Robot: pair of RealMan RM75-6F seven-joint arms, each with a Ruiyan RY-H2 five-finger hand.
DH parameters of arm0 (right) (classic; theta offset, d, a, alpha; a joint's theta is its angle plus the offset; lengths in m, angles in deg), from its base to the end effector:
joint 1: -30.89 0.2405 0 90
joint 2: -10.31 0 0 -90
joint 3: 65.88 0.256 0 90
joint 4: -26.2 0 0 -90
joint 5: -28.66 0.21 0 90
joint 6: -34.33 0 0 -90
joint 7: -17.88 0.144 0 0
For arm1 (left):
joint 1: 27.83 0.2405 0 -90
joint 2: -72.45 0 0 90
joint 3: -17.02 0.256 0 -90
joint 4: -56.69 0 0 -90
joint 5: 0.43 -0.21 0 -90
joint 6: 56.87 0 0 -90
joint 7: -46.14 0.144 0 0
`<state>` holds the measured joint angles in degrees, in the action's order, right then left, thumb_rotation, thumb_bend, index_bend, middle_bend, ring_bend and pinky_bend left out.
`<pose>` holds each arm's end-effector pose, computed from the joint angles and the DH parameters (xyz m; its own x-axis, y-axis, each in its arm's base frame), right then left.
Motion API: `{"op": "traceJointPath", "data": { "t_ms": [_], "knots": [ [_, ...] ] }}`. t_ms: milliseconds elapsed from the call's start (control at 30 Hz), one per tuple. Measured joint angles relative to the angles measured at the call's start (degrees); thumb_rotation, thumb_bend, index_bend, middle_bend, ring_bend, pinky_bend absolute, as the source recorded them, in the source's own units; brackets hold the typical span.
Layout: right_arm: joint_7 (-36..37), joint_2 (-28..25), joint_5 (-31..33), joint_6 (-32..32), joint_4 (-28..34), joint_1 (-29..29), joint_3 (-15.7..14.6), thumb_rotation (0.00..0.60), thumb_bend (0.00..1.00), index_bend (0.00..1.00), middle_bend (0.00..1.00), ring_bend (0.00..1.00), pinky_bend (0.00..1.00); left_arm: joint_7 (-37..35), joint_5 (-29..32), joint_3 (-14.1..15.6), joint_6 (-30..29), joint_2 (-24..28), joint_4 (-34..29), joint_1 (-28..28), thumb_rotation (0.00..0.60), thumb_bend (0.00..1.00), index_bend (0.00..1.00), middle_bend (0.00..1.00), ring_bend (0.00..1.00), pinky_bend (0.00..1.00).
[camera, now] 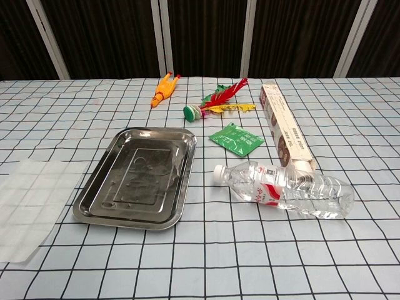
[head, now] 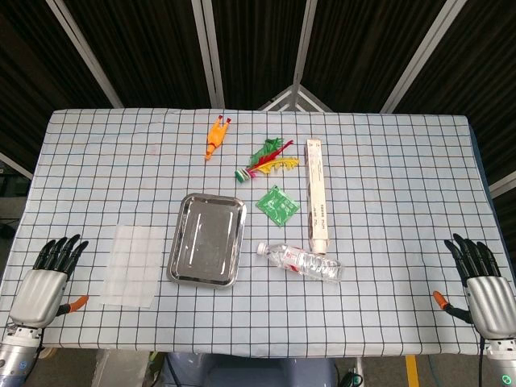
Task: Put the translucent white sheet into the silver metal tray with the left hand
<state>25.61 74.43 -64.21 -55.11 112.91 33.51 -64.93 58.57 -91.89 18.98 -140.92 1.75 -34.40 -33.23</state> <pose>-0.3189 -0.1620 0.1663 0.3657 0.0169 0.9306 -0.9262 -0.0920 0.3657 -0.2959 0.1640 0.1058 0.5190 0.0805 0.8510 0.8516 -0.1346 -0.5066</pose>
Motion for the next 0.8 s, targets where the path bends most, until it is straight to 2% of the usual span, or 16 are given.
{"op": "traceJointPath", "data": {
  "t_ms": [433, 800],
  "knots": [
    [-0.1, 0.1, -0.2, -0.1, 0.1, 0.0, 0.0, 0.600, 0.29, 0.00, 0.00, 0.00, 0.01, 0.5, 0.0, 0.3, 0.5, 0.0, 0.1, 0.0, 0.600, 0.00, 0.00, 0.00, 0.00, 0.00],
    [-0.1, 0.1, 0.1, 0.0, 0.2, 0.0, 0.0, 0.600, 0.29, 0.00, 0.00, 0.00, 0.01, 3.8, 0.1, 1.7, 4.8, -2.2, 1.8, -1.3, 0.600, 0.04, 0.00, 0.00, 0.00, 0.00]
  ]
}}
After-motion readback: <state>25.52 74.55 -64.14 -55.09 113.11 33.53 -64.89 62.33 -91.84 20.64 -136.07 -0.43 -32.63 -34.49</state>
